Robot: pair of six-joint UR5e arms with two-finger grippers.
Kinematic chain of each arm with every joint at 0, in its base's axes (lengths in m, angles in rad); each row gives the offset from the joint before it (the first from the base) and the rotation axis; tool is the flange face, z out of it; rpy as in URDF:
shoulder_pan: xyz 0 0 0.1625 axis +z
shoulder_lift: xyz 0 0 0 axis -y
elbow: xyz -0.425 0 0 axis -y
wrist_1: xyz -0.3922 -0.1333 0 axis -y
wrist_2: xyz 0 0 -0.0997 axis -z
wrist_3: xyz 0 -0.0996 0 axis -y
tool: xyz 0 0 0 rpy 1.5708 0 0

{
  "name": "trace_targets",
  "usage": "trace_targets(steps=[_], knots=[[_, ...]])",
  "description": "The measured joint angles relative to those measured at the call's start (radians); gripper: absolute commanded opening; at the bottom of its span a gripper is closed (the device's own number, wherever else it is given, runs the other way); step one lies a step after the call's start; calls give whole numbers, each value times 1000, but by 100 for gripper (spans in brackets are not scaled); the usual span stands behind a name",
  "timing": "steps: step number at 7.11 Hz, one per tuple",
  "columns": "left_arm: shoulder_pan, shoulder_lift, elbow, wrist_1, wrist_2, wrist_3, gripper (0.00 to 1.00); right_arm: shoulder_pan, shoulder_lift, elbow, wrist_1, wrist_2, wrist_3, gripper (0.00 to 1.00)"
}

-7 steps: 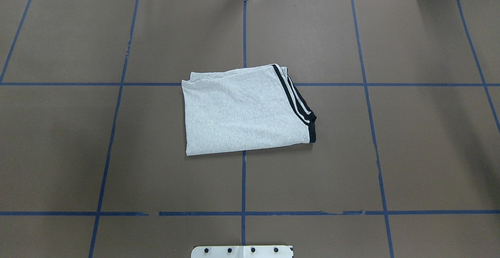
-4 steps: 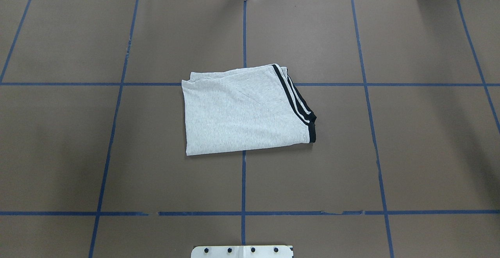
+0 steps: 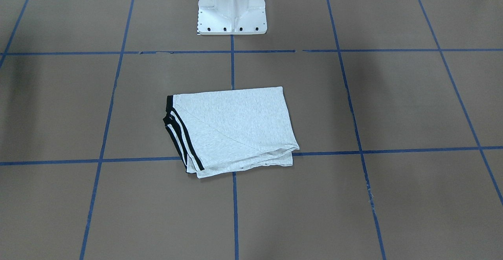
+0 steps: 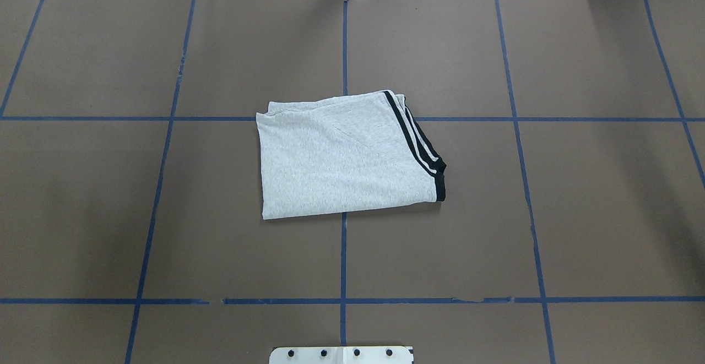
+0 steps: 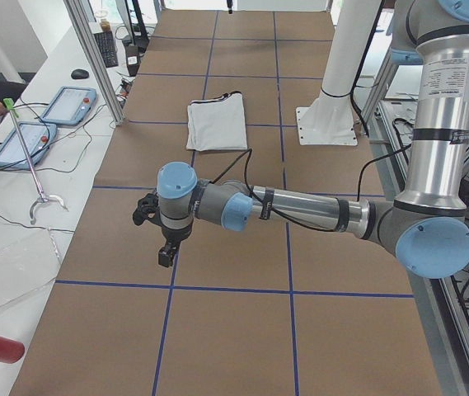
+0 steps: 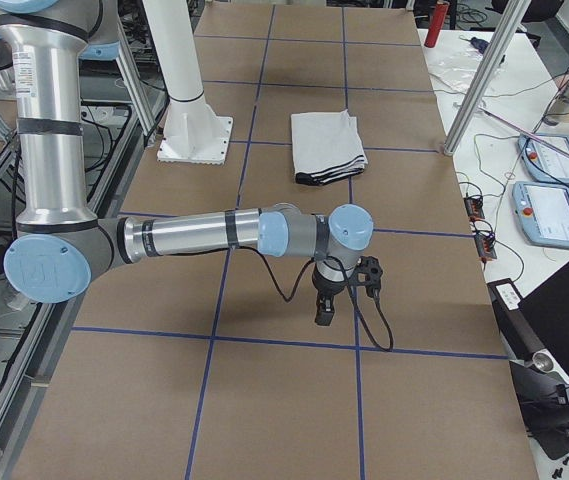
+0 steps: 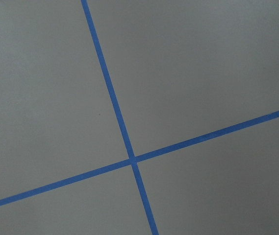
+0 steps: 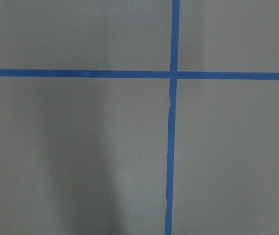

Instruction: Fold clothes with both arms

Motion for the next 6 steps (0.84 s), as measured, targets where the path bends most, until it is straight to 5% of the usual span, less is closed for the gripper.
trace_targets(steps=[6], knots=[[-33,21,-15,28,-74,-4,100,2,-41,33,35,-3,108,100]])
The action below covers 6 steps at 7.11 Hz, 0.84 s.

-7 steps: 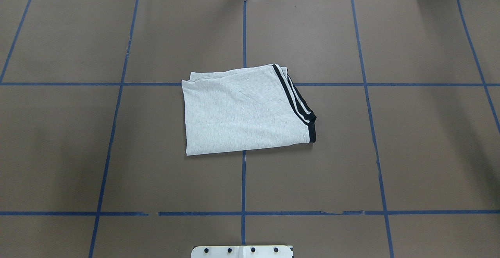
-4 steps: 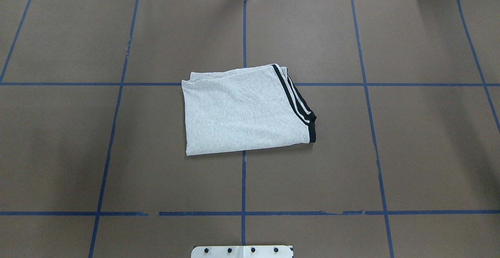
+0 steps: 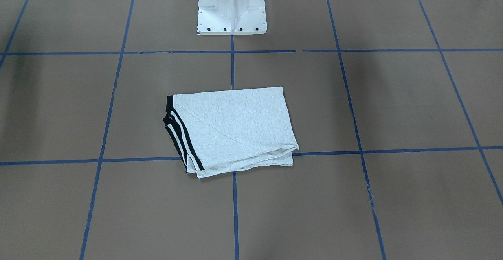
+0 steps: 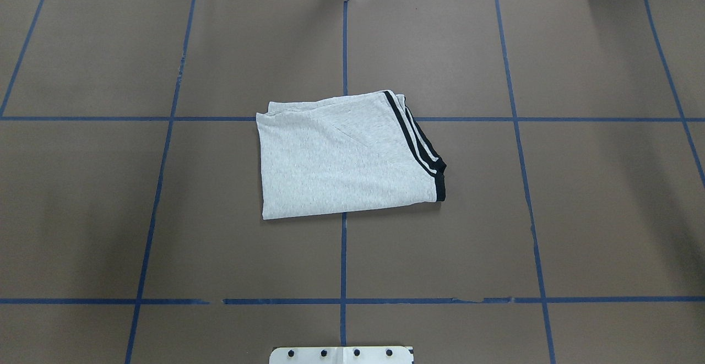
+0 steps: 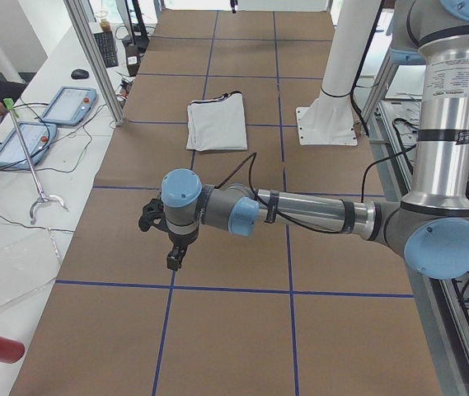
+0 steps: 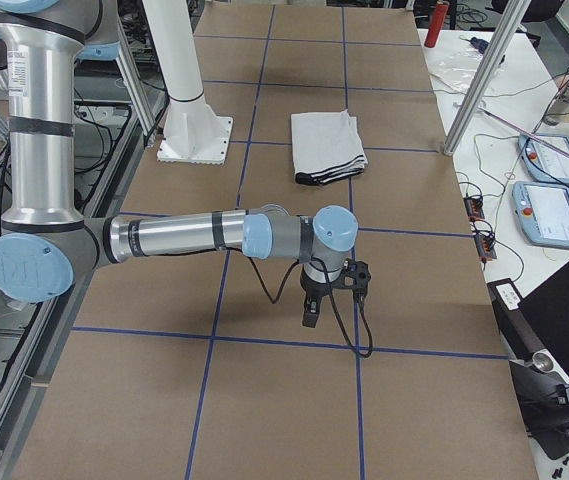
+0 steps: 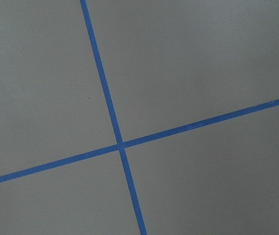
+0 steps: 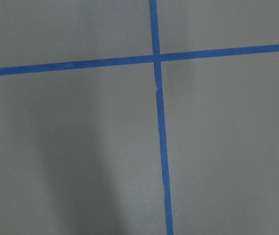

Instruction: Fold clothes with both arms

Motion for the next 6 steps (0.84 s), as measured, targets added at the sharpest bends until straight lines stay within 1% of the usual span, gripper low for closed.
trace_targets(steps=[3,4,6], knots=[[-19,-14,-11,3,89,3,100,4,-7,-1,23,34,29,100],[-19,-16,-11,5,98,2,100,8,-7,-1,47,36,47,100],[-19,-17,-11,1,100,1,100,10,-13,-9,177,30,171,100]])
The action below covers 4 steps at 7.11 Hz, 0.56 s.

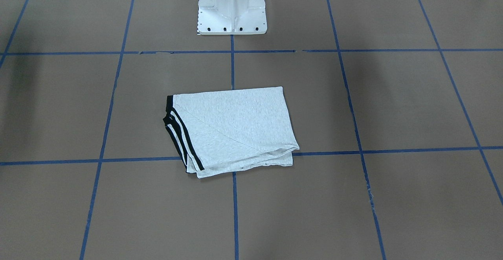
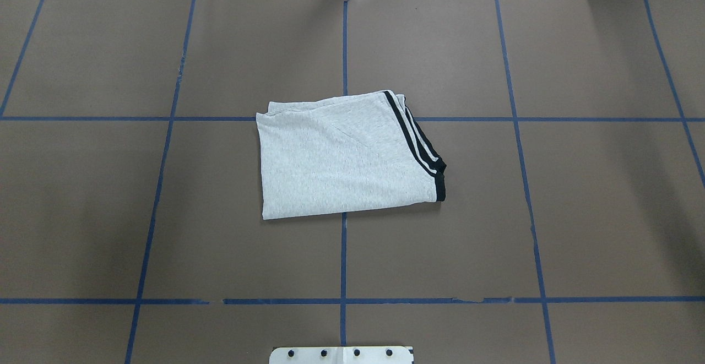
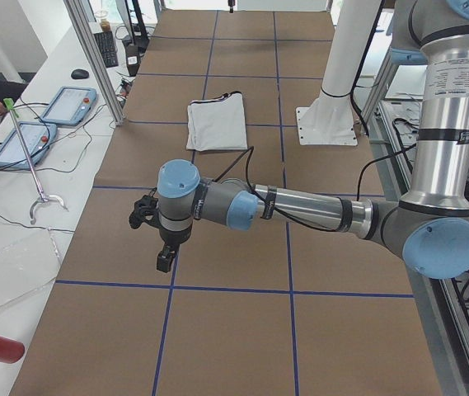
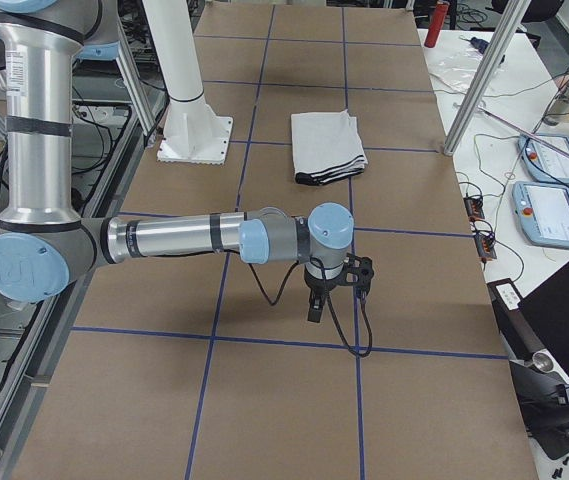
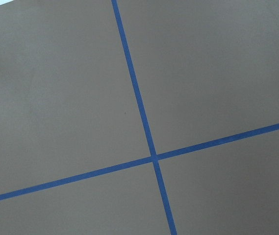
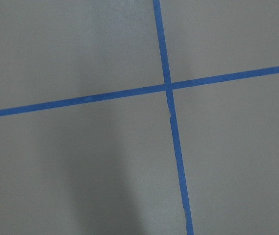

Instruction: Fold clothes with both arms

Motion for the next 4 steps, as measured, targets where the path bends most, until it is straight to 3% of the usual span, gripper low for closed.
trace_targets(steps=[4], knots=[[2,12,3,-4,-2,-2,100,-3,4,-17,53,-4,45,100]])
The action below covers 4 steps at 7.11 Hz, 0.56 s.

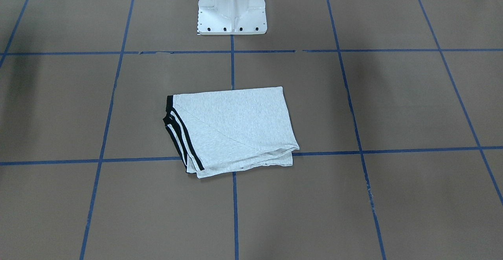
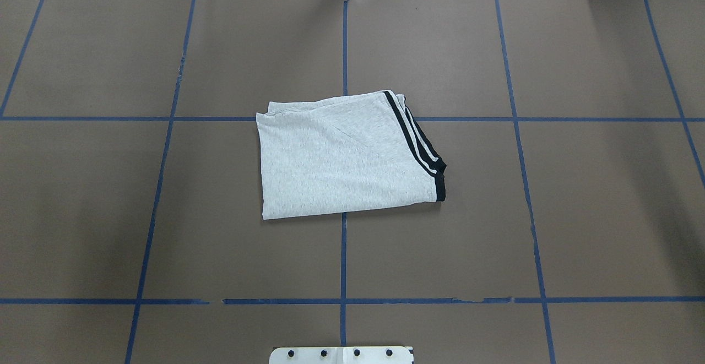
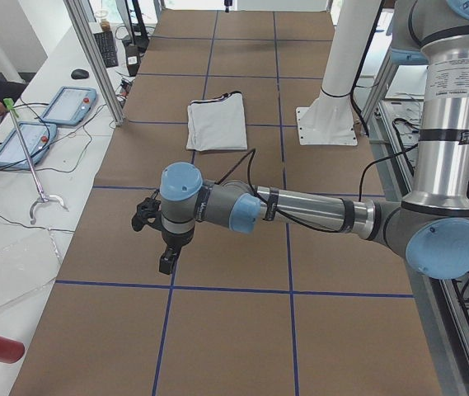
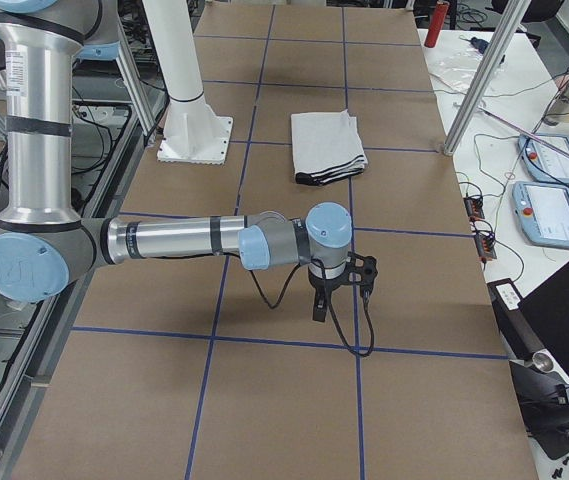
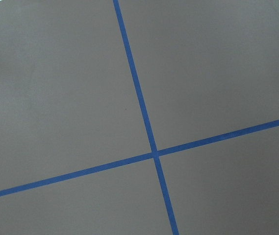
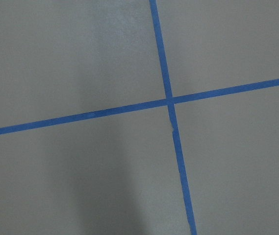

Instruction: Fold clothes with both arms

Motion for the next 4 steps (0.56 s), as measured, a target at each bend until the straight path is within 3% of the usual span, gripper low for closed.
trace_targets(steps=[4], knots=[[1,4,-4,12,-8,0,100,-12,-14,-3,-21,-3,-61,100]])
